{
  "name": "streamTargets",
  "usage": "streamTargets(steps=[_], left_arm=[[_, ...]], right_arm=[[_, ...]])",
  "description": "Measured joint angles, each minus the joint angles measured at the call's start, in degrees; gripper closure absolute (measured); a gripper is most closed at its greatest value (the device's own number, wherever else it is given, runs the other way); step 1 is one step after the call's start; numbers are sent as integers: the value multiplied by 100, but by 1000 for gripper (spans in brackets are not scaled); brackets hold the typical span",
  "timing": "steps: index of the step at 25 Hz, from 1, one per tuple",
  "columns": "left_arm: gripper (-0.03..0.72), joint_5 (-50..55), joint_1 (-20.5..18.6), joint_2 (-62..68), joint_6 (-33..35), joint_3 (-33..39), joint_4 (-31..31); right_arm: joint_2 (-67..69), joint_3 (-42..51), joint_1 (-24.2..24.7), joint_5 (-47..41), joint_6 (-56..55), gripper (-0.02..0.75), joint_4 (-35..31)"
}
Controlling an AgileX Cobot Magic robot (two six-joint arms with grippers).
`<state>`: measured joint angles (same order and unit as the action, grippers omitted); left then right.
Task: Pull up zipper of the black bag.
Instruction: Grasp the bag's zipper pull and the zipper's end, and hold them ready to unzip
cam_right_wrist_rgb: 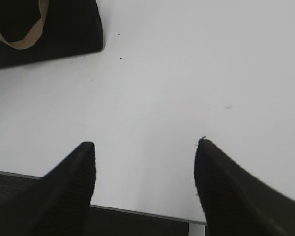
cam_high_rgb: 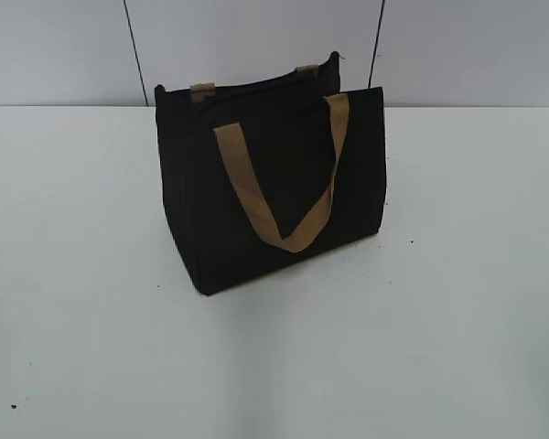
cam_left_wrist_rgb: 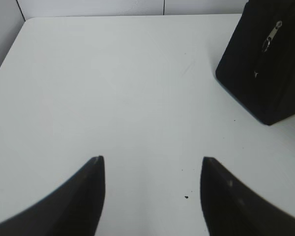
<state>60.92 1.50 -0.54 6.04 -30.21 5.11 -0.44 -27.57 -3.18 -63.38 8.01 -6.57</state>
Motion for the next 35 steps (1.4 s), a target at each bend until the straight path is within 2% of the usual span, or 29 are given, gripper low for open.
streamTargets(steps=[35], left_arm=[[220, 0, 0, 0, 0, 0, -58]], right_arm=[[0, 0, 0, 0, 0, 256, 0]])
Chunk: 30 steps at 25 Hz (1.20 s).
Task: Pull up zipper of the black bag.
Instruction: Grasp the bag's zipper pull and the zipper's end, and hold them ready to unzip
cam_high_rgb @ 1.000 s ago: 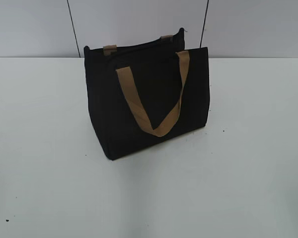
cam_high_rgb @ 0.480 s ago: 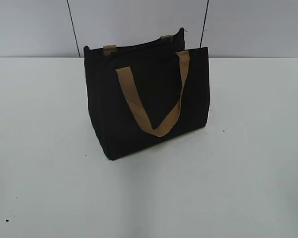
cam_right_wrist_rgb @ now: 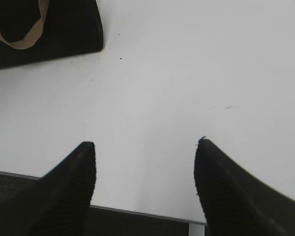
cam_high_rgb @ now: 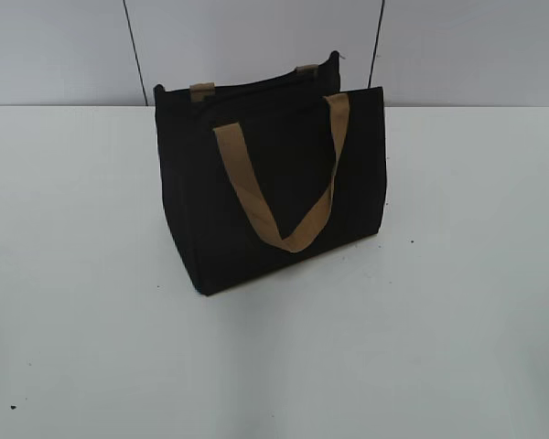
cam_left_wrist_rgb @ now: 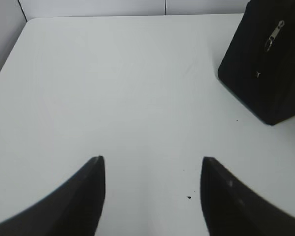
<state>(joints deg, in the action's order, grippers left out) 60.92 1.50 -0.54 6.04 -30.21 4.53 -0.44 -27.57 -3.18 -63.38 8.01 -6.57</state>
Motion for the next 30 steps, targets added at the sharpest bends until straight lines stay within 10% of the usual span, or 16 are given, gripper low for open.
streamTargets(steps=[12, 21, 26, 30], left_arm=[[220, -2162, 0, 3095, 803, -111, 885], [220, -4699, 0, 6092, 5310, -106, 4657], [220, -3848, 66, 7397, 9596, -106, 8263], [221, -2771, 95, 8549, 11761, -264, 9283]], right_arm=[[0, 0, 0, 0, 0, 256, 0], [0, 0, 0, 5, 0, 256, -5], [0, 0, 0, 5, 0, 256, -7], [0, 0, 0, 5, 0, 256, -7]])
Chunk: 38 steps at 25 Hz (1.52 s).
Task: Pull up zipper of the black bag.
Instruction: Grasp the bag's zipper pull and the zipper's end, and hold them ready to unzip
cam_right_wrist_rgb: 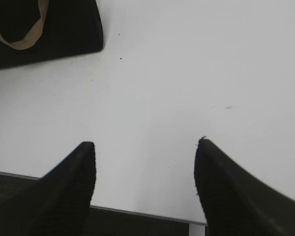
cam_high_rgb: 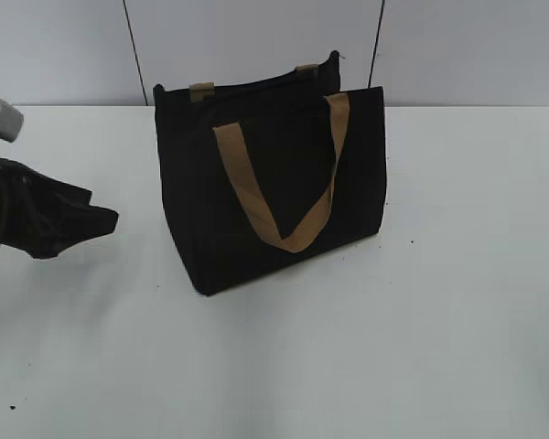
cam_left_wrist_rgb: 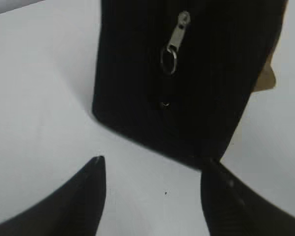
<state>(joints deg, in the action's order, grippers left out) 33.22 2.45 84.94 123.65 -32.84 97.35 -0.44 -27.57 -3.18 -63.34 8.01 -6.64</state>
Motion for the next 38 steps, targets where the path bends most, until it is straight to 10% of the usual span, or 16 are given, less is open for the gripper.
streamTargets(steps=[29, 38], left_arm=[[274, 177, 997, 2394, 816, -1887, 186], [402, 175, 1010, 2589, 715, -1946, 186]], right_arm=[[0, 0, 0, 0, -5, 256, 0], [0, 0, 0, 0, -5, 256, 0]])
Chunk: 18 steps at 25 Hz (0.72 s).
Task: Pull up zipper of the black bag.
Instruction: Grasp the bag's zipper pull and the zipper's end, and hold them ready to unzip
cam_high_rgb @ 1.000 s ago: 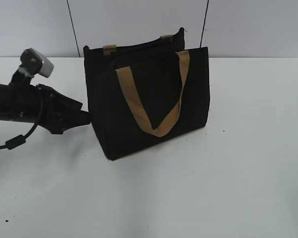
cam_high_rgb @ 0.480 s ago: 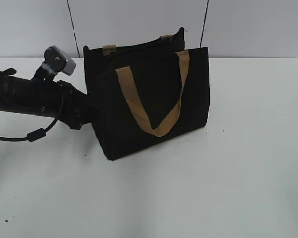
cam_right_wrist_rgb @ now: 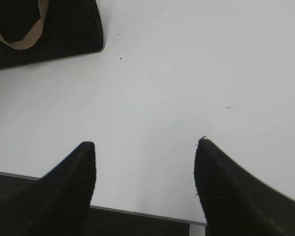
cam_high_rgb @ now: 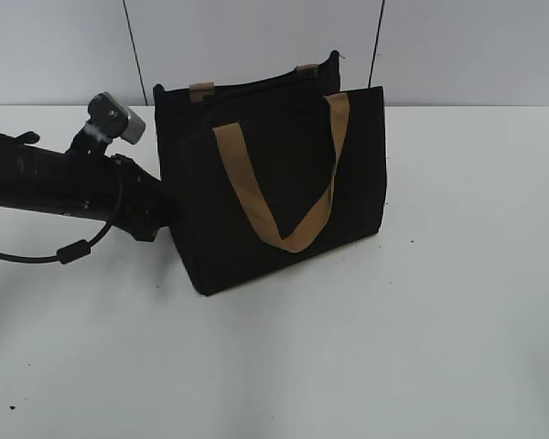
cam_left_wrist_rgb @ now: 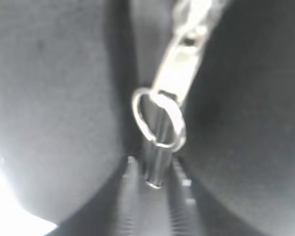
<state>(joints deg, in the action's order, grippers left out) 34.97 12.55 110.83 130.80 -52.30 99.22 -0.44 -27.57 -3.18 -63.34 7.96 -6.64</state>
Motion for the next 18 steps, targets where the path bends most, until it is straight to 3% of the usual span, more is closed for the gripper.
streamTargets(steps=[8, 13, 18], left_arm=[[642, 69, 0, 106, -140, -128, 5], [671, 64, 0, 113, -170, -128, 5], [674, 20, -10, -119, -183, -84, 1]], right_arm=[[0, 0, 0, 0, 0, 256, 0], [0, 0, 0, 0, 0, 265, -16], [616, -249, 0, -33, 567, 400, -491]])
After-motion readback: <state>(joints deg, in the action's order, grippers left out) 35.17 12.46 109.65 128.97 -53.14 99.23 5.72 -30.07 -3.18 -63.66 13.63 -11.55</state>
